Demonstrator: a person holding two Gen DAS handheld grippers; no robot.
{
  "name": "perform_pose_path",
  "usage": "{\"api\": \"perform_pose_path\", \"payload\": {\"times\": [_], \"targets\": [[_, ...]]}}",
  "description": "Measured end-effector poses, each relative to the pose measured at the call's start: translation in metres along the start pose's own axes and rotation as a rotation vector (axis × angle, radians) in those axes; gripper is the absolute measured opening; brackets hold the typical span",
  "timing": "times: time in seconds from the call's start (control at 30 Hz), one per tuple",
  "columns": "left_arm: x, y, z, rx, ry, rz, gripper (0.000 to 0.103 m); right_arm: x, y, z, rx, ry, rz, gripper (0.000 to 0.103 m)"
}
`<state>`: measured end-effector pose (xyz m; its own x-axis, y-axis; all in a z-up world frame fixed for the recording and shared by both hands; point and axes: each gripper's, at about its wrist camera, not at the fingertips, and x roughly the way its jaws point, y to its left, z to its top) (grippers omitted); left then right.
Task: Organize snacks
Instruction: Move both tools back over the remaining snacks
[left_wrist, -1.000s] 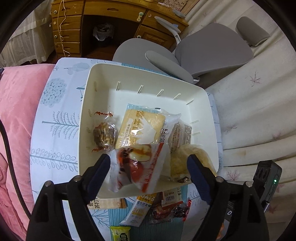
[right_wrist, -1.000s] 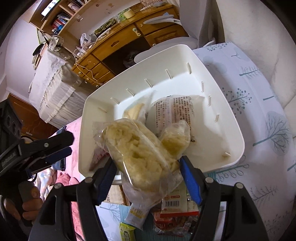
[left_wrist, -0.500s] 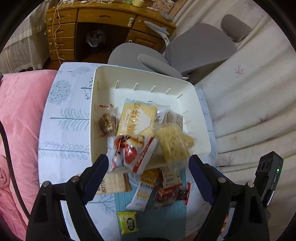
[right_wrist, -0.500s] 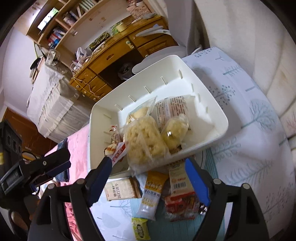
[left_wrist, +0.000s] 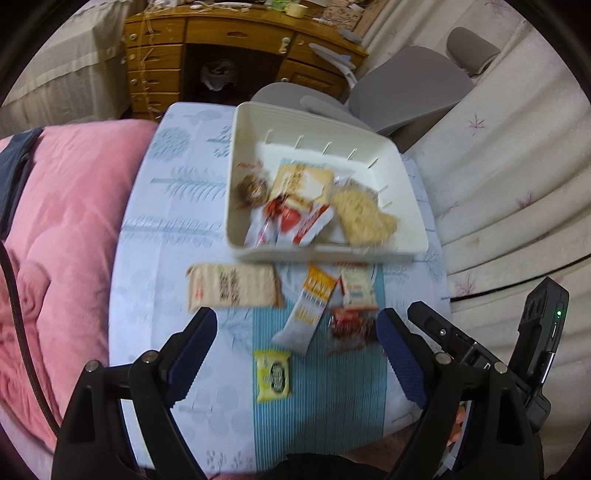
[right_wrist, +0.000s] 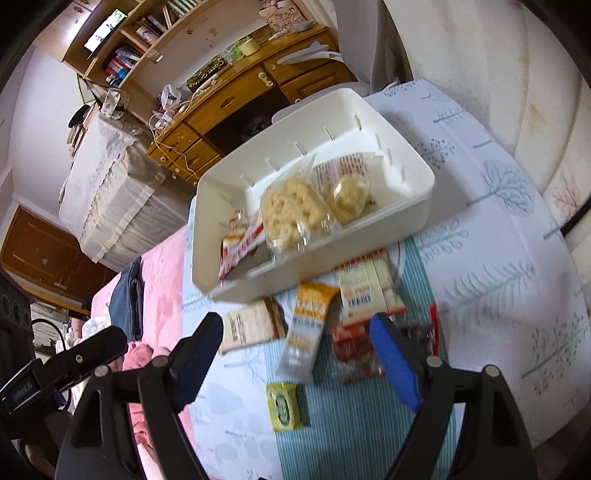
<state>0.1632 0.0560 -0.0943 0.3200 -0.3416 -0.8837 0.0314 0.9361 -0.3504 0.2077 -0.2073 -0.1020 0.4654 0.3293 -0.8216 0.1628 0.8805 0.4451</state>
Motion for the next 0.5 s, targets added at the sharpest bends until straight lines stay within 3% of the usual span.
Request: {"api": "perform_pose_path", "payload": {"times": [0.23, 0.5], "targets": [[-0.029, 0.0, -0.054, -0.019, 0.0, 0.047, 0.088, -0.021, -0.009, -0.044, -0.036, 0.018, -0.098, 0.083], [-0.043, -0.003, -0.104, 0.005, -0.018, 0.097, 0.088, -0.036, -0.024, -0.087, -0.017, -0.005, -0.104, 0.082]]}}
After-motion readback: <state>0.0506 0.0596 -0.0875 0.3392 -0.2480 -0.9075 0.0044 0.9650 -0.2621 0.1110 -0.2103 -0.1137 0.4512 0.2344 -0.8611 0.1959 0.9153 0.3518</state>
